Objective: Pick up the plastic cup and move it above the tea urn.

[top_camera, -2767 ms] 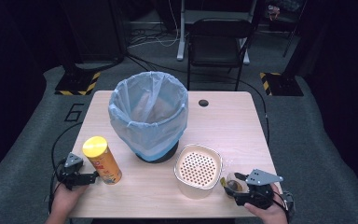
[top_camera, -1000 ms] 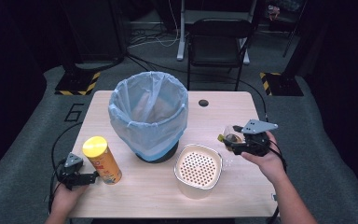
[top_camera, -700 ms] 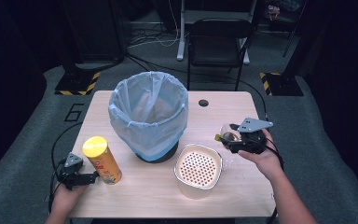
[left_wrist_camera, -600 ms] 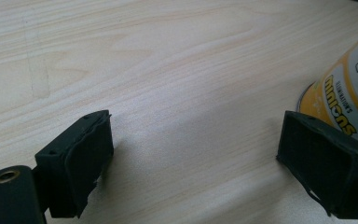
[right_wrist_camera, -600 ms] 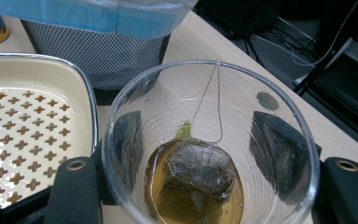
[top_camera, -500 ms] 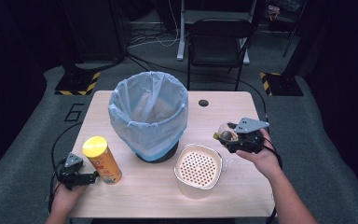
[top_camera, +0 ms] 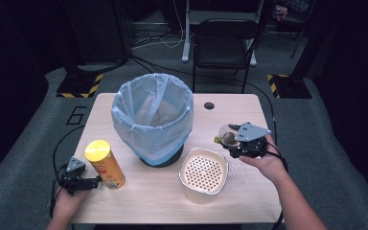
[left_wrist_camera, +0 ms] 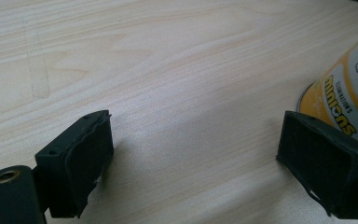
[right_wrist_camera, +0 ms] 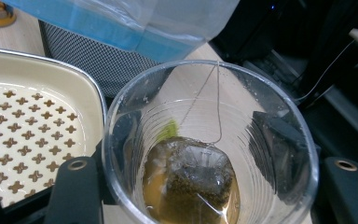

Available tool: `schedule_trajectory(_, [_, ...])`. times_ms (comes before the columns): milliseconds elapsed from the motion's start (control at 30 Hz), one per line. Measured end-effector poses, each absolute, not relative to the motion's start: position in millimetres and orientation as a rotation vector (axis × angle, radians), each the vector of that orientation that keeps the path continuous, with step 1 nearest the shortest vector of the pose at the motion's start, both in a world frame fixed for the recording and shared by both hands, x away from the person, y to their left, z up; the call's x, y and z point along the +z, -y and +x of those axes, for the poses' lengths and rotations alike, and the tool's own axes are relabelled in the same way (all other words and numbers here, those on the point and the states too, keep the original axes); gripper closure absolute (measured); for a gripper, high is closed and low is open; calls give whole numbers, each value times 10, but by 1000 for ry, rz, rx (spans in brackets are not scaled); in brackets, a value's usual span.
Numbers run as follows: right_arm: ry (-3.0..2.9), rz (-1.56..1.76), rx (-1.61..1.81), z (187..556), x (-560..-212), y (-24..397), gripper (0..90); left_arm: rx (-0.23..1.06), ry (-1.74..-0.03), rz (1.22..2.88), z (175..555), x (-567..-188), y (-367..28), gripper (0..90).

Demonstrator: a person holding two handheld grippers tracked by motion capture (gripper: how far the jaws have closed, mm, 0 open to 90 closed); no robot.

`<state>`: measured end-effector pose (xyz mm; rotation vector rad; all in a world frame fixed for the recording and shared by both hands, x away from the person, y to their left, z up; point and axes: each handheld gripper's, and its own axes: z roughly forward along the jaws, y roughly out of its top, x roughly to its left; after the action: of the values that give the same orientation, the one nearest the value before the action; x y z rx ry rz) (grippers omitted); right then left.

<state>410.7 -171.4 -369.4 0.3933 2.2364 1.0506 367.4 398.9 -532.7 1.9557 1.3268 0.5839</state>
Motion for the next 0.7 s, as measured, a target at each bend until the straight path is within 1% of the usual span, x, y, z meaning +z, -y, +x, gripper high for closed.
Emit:
schedule_trajectory(267, [-2201, 207, 977, 3960, -3653, 1597, 354, 584, -1326, 1956, 3675, -5326, -3989, 101])
schedule_trajectory(700, [-2132, 21, 878, 3785, -3594, 1429, 359, 584, -1325, 1957, 3677, -5326, -3989, 101])
